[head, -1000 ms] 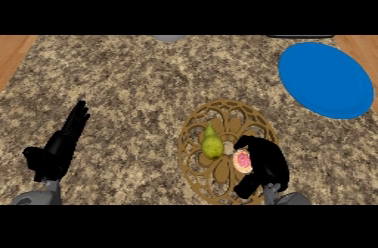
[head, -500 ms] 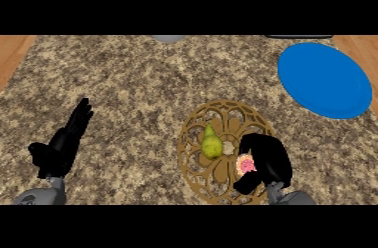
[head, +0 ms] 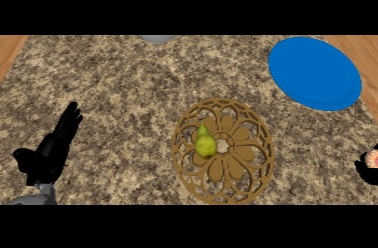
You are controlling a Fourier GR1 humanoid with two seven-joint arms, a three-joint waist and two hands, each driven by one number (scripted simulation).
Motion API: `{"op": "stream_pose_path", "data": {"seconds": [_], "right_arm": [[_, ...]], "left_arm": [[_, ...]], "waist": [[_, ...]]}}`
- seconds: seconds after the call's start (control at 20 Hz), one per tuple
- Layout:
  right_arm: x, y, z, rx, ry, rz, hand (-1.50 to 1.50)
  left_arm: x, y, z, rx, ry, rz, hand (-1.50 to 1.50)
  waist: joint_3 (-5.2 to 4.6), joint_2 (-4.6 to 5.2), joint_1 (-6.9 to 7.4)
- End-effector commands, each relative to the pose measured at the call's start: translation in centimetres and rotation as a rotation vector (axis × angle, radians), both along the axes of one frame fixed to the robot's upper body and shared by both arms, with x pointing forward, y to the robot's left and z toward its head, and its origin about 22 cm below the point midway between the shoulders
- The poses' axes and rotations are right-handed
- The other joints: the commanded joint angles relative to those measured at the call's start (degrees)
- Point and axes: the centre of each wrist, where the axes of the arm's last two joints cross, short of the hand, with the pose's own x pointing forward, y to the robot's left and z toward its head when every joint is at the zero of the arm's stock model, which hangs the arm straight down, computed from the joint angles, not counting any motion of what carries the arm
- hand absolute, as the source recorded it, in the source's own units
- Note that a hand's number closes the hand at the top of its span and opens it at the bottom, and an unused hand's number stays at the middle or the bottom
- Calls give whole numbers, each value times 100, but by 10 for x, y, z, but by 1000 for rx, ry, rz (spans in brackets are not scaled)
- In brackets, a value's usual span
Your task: Pick the cupcake from the placemat and place it in the plate
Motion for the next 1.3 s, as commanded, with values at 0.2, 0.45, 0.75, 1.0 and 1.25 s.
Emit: {"op": "stream_pose_path", "data": {"seconds": [0.2,0.45,0.75,1.0,1.25], "right_arm": [[-61,-112,55,-53,-192,-48,150],[-59,-126,69,-108,-380,-45,150],[-25,-103,108,-99,-450,10,150],[8,-85,118,-76,-438,32,150],[48,-71,119,-39,-414,65,150]], "left_arm": [[7,-1,5,13,-19,-19,0],[2,-5,-7,-3,2,-49,0],[-8,-12,-2,-2,2,-70,0],[9,-3,-6,11,3,-39,0],[5,-27,6,-5,-6,-70,0]], "waist": [[-22,16,230],[-21,22,279],[-25,23,335],[-26,30,325],[-23,30,380]]}}
